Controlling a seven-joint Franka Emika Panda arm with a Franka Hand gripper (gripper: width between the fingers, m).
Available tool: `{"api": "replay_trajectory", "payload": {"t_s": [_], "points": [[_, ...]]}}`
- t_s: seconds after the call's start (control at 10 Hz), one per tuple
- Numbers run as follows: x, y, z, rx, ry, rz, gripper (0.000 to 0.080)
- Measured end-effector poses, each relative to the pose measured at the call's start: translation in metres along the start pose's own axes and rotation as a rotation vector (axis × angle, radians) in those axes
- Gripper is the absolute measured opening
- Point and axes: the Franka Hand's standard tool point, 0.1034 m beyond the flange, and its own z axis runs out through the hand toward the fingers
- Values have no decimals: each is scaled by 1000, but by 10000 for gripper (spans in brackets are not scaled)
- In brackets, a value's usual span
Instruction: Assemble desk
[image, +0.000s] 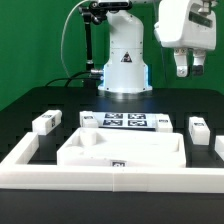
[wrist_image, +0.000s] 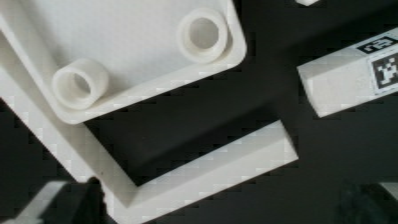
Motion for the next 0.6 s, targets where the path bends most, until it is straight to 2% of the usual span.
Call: {"api": "replay_trajectory", "payload": {"t_s": [0.5, 0.6], "points": [[-4, 1, 2, -2, 1, -11, 650], [-21, 4, 6, 5, -12, -179, 650]]}}
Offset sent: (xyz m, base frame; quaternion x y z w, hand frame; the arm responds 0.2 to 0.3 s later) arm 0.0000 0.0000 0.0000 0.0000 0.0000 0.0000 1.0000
